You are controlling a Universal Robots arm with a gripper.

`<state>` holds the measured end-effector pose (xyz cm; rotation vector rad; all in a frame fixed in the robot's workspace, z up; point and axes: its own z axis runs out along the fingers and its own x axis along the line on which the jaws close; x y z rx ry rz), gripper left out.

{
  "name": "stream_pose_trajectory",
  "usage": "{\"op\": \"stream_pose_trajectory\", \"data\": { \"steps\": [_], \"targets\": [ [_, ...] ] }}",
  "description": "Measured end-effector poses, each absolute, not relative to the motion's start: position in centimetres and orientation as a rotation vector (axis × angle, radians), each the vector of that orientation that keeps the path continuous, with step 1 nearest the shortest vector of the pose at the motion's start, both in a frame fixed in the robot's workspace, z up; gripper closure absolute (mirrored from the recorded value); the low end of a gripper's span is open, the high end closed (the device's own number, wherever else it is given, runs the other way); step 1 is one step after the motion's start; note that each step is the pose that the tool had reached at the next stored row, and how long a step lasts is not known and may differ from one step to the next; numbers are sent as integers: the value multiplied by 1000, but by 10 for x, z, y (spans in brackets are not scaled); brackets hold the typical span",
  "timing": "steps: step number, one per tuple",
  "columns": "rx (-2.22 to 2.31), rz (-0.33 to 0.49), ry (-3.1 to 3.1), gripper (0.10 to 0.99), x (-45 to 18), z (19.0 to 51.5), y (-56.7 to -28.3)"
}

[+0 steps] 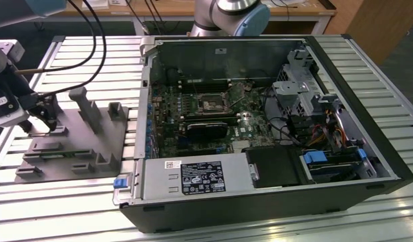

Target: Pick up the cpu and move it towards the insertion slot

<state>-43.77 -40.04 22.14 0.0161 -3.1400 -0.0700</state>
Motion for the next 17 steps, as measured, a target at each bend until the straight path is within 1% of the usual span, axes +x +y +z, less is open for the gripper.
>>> {"op": "stream_pose_trajectory", "data": {
  "steps": [17],
  "targets": [
    [16,-70,-3140,541,-438,229,-400]
  ]
}}
